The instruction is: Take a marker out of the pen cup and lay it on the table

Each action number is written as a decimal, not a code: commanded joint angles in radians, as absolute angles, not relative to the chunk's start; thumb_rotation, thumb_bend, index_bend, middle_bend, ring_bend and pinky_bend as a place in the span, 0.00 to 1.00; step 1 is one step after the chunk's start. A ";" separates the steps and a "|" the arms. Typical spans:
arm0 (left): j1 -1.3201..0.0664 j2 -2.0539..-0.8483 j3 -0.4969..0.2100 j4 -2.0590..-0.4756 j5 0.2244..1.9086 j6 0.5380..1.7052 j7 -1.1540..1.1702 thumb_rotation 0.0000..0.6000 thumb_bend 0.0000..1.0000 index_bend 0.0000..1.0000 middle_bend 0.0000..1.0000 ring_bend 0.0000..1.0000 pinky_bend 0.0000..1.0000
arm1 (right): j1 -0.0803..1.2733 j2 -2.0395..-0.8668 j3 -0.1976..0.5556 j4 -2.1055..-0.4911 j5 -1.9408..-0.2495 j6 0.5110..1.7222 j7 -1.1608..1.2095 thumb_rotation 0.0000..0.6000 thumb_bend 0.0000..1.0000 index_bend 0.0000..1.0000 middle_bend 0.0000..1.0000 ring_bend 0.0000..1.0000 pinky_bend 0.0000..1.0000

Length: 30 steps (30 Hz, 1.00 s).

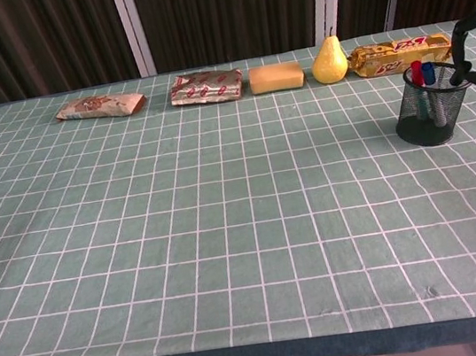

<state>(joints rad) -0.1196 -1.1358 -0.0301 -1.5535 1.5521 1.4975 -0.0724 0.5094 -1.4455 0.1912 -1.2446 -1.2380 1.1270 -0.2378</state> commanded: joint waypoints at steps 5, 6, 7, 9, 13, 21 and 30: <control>-0.120 -1.135 -0.031 -1.554 1.549 1.495 -0.074 1.00 0.47 0.15 0.11 0.07 0.27 | 0.510 -1.454 0.189 -1.228 -1.243 1.129 -0.235 1.00 0.53 0.65 1.00 1.00 1.00; -0.120 -1.135 -0.032 -1.554 1.548 1.495 -0.074 1.00 0.47 0.15 0.11 0.07 0.27 | 0.509 -1.455 0.189 -1.226 -1.242 1.130 -0.236 1.00 0.53 0.66 1.00 1.00 1.00; -0.120 -1.135 -0.032 -1.554 1.548 1.495 -0.074 1.00 0.47 0.15 0.11 0.07 0.27 | 0.509 -1.455 0.189 -1.225 -1.242 1.130 -0.236 1.00 0.55 0.67 1.00 1.00 1.00; -0.120 -1.135 -0.032 -1.554 1.547 1.494 -0.076 1.00 0.47 0.15 0.11 0.07 0.27 | 0.509 -1.455 0.190 -1.224 -1.242 1.132 -0.235 1.00 0.59 0.69 1.00 1.00 1.00; -0.121 -1.135 -0.033 -1.553 1.547 1.493 -0.075 1.00 0.47 0.15 0.11 0.07 0.27 | 0.505 -1.452 0.195 -1.228 -1.245 1.145 -0.229 1.00 0.72 0.74 1.00 1.00 1.00; -0.122 -1.135 -0.032 -1.554 1.547 1.492 -0.075 1.00 0.47 0.15 0.11 0.07 0.27 | 0.477 -1.411 0.195 -1.317 -1.298 1.231 -0.222 1.00 0.89 0.79 1.00 1.00 1.00; -0.119 -1.133 -0.031 -1.556 1.551 1.497 -0.077 1.00 0.47 0.15 0.11 0.07 0.27 | 0.419 -1.305 0.178 -1.605 -1.416 1.397 -0.331 1.00 0.92 0.82 1.00 1.00 1.00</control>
<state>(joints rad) -0.1193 -1.1326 -0.0308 -1.5561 1.5508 1.4968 -0.0775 0.4431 -1.3471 0.1863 -1.5172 -1.3675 1.3404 -0.2804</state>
